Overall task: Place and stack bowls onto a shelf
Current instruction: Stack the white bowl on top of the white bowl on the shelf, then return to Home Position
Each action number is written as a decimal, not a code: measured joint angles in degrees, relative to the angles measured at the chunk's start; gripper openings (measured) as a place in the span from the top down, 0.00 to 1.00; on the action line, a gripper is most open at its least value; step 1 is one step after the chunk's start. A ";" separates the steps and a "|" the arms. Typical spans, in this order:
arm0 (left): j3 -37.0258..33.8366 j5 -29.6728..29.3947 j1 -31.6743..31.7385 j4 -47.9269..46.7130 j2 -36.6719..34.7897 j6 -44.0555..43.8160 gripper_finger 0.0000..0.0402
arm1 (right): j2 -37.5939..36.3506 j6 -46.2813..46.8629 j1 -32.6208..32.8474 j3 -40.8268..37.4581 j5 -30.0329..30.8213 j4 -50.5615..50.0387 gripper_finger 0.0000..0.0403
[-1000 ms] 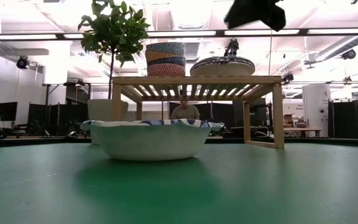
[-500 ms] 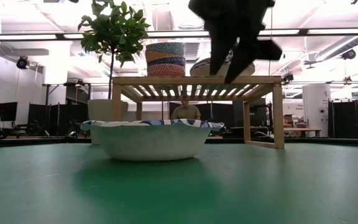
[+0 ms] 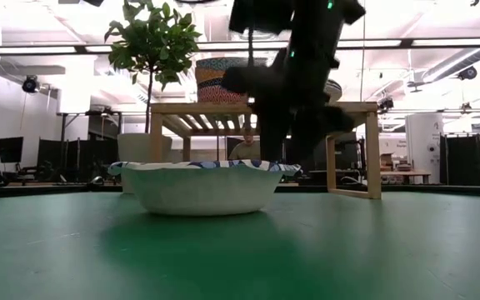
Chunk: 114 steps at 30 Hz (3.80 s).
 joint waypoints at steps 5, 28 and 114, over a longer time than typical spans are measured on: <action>0.00 0.02 0.00 -0.12 0.32 0.01 1.00 | 3.15 -6.32 0.00 0.00 0.46 4.31 0.60; -0.09 0.02 0.00 2.92 0.77 -0.43 1.00 | -30.71 -19.76 -7.74 -0.07 -7.97 6.87 0.98; -14.08 1.51 -0.07 7.70 -9.99 -9.77 1.00 | -64.06 -62.48 -31.41 -40.48 -28.29 35.48 0.97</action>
